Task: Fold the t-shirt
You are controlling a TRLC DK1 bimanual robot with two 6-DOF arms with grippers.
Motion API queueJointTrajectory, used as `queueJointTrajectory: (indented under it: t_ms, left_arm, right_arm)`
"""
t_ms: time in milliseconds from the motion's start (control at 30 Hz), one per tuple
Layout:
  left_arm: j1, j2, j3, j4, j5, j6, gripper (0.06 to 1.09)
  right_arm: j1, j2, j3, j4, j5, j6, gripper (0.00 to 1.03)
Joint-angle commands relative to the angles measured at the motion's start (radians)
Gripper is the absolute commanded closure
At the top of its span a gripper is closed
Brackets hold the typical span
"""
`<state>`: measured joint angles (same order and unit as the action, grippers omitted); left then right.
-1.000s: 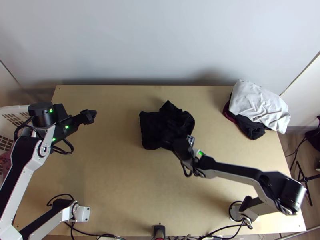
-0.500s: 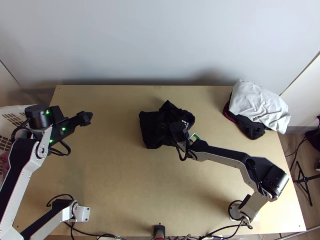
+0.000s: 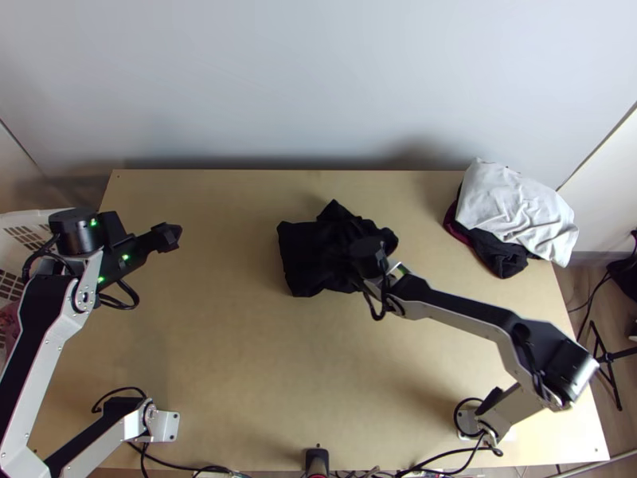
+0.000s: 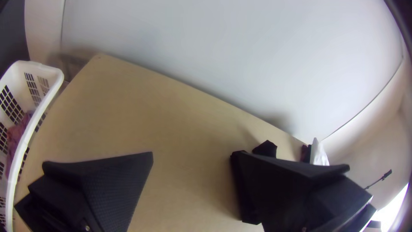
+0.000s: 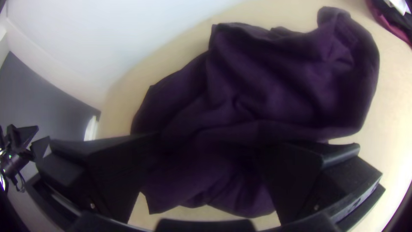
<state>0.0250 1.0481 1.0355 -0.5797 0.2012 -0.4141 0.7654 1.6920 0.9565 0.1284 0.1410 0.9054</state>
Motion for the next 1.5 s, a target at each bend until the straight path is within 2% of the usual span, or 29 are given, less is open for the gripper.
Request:
queueJointTrajectory:
  t_ms: [0, 167, 400, 600, 667, 767, 833, 967, 1133, 1267, 1467]
  left_arm:
    - [0.026, -0.005, -0.017, 0.006, 0.004, 0.035, 0.11]
    - [0.044, -0.002, -0.035, 0.027, 0.017, 0.044, 0.11]
    - [0.046, 0.000, -0.038, 0.049, 0.023, 0.043, 0.11]
    - [0.076, -0.011, -0.038, 0.050, 0.026, 0.043, 0.11]
    - [0.085, -0.020, -0.038, 0.050, 0.026, 0.043, 0.11]
    - [0.112, -0.039, -0.038, 0.046, 0.037, 0.043, 0.11]
    - [0.127, -0.051, -0.037, 0.040, 0.041, 0.043, 0.11]
    - [0.150, -0.074, -0.029, 0.026, 0.046, 0.049, 0.11]
    - [0.159, -0.076, 0.009, -0.002, 0.050, 0.057, 0.11]
    - [0.173, -0.072, 0.057, -0.043, 0.050, 0.081, 0.11]
    - [0.216, -0.062, 0.103, -0.083, 0.052, 0.127, 0.11]
  right_arm:
    - [0.012, -0.164, -0.065, -0.179, -0.027, 0.078, 0.05]
    - [0.055, -0.284, -0.182, -0.193, -0.026, 0.078, 0.05]
    - [0.127, -0.356, -0.214, -0.285, -0.026, 0.078, 0.04]
    - [0.132, -0.292, -0.211, -0.262, -0.026, 0.093, 0.05]
    - [0.121, -0.267, -0.205, -0.251, -0.026, 0.115, 0.05]
    - [0.074, -0.238, -0.197, -0.233, -0.031, 0.197, 0.05]
    - [0.026, -0.230, -0.220, -0.167, -0.050, 0.259, 0.05]
    - [0.009, -0.213, -0.302, 0.168, -0.035, 0.259, 0.05]
    - [0.011, -0.084, -0.246, 0.200, -0.035, 0.279, 0.05]
    - [0.025, -0.057, -0.234, 0.203, -0.037, 0.293, 0.04]
    - [0.035, -0.265, -0.368, 0.166, -0.077, 0.285, 0.05]
